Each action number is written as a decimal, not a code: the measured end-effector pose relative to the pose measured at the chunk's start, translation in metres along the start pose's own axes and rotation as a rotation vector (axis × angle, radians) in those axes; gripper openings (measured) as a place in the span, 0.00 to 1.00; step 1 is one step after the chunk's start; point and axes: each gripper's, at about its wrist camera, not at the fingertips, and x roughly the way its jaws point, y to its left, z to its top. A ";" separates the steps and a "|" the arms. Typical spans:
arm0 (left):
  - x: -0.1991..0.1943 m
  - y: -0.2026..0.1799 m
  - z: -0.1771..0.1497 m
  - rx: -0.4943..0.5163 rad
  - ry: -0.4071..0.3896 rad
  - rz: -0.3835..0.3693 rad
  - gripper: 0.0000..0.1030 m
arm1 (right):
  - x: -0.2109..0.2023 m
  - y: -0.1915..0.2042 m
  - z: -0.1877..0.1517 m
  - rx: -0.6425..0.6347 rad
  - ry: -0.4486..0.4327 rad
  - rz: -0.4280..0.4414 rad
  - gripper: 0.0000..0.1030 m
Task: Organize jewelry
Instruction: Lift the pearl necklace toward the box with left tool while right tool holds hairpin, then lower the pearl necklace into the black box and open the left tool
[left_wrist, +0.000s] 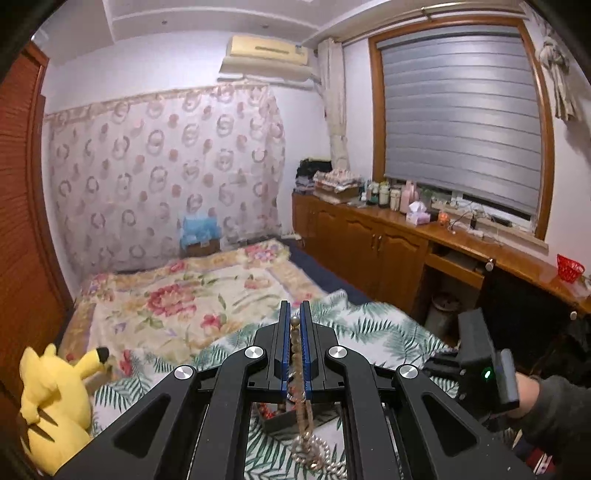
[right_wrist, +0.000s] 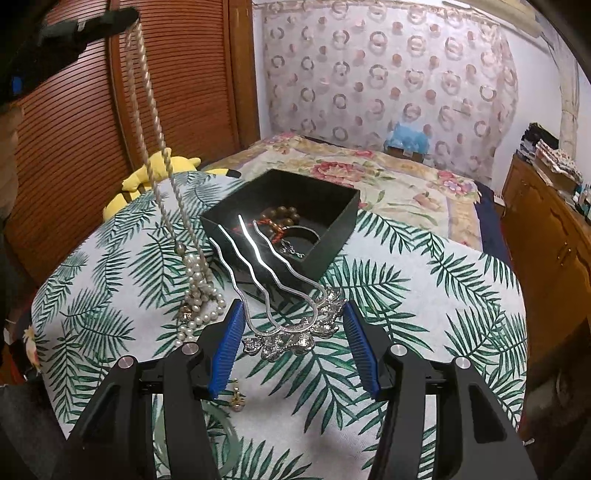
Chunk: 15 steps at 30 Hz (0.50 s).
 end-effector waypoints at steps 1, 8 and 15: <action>0.005 0.004 -0.006 -0.009 0.020 0.009 0.04 | 0.003 -0.001 -0.001 0.004 0.010 0.001 0.55; 0.030 0.034 -0.063 -0.076 0.156 0.046 0.04 | 0.024 -0.003 -0.017 -0.008 0.081 -0.022 0.55; 0.045 0.056 -0.105 -0.142 0.250 0.047 0.04 | 0.047 -0.005 -0.030 -0.007 0.152 -0.062 0.56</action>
